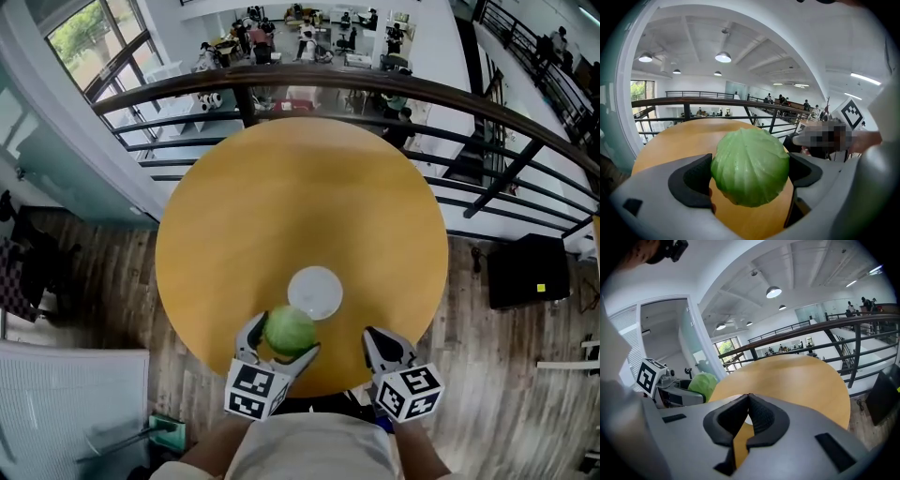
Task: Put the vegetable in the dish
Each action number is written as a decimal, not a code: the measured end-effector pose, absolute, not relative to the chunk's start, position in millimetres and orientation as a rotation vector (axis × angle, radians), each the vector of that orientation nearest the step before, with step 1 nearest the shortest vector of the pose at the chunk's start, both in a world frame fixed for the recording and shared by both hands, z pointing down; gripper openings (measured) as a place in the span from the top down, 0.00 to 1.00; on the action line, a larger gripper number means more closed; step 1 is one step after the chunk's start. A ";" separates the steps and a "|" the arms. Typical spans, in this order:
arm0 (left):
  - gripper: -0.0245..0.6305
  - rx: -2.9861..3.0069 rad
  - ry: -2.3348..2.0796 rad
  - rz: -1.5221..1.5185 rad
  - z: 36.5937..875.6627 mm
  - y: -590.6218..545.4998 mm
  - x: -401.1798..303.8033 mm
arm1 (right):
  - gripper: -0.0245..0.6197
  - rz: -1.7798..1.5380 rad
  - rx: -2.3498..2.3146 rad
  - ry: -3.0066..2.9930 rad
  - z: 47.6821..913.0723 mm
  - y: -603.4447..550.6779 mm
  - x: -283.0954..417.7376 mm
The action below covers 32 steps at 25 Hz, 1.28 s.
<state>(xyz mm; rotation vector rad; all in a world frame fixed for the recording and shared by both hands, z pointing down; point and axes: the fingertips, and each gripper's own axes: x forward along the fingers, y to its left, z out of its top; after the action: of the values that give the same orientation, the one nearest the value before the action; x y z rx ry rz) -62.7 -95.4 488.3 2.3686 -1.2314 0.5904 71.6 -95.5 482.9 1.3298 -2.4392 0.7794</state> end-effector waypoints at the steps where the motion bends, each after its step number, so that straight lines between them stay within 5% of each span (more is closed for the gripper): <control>1: 0.22 2.366 -1.226 0.595 492.3 -99.9 -61.8 | 0.94 0.790 1.332 -2.437 485.8 -98.7 71.5; 32: 0.22 2.288 -1.048 0.891 631.5 -198.9 -33.2 | 0.94 1.029 1.373 -2.344 570.2 -144.4 74.2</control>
<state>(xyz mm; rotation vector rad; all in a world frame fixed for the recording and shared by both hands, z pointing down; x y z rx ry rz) -33.2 -198.9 631.5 2.2876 -1.0483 0.8911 74.2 -144.4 570.2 1.3727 -2.3444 1.0286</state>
